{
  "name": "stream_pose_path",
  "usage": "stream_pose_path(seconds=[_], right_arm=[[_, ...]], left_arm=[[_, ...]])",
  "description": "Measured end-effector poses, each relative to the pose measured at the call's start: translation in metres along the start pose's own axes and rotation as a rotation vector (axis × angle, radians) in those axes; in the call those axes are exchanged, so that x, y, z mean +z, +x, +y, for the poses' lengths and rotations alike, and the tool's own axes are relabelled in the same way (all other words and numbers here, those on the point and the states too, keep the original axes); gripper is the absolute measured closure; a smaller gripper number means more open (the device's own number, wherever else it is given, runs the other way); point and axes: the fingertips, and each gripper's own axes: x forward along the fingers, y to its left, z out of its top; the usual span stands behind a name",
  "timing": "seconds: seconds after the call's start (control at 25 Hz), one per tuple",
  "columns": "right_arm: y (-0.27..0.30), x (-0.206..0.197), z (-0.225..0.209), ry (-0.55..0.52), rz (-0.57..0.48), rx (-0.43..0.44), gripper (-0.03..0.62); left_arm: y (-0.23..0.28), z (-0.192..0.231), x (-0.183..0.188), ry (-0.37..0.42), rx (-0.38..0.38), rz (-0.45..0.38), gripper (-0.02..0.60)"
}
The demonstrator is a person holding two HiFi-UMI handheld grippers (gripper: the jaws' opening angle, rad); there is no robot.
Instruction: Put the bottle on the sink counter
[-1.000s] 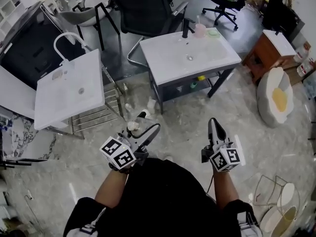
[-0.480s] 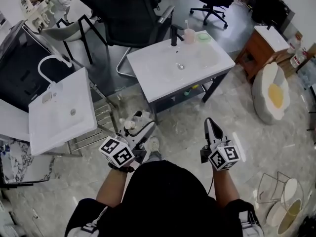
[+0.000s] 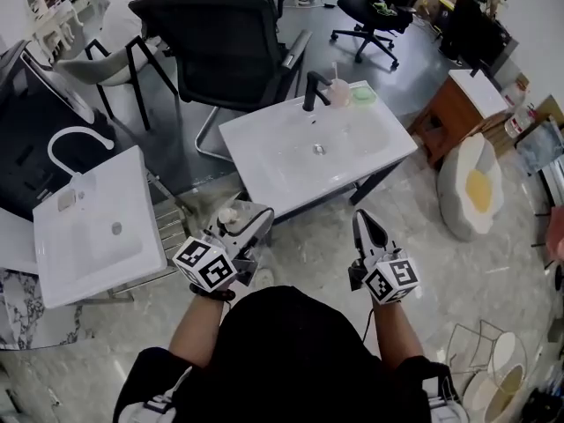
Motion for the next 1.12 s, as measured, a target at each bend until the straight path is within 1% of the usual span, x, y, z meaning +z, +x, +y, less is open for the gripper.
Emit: stream_pose_path(seconds=[0.24,0.48,0.6,0.72,0.84,1.0,1.12], right_arm=[[0.052,-0.005,0.005,-0.007,0.021,0.013,0.563],[0.088,-0.013,0.008,-0.007,0.025,0.008,0.563],[0.101,-0.017,0.008,-0.002,0.035,0.013,0.563],[0.109,-0.023,-0.002,0.002,0.058,0.002,0.563],[0.126,-0.02,-0.018,0.003,0.066,0.006,0.563],[0.157,-0.016,-0.041,-0.002,0.1,0.027,0.563],[0.189,-0.009,-0.053,-0.006,0.116,0.043,0.563]], left_arm=[[0.016,0.044,0.011,-0.012,0.01,0.019,0.225],[0.035,0.081,0.023,0.022,-0.001,0.043,0.225],[0.046,0.095,0.026,0.013,0.008,0.041,0.225],[0.055,0.107,0.021,-0.015,0.021,0.053,0.225],[0.074,0.122,0.019,-0.013,0.024,0.065,0.225],[0.098,0.142,0.016,-0.007,0.059,0.084,0.225],[0.115,0.162,0.015,-0.029,0.087,0.096,0.225]])
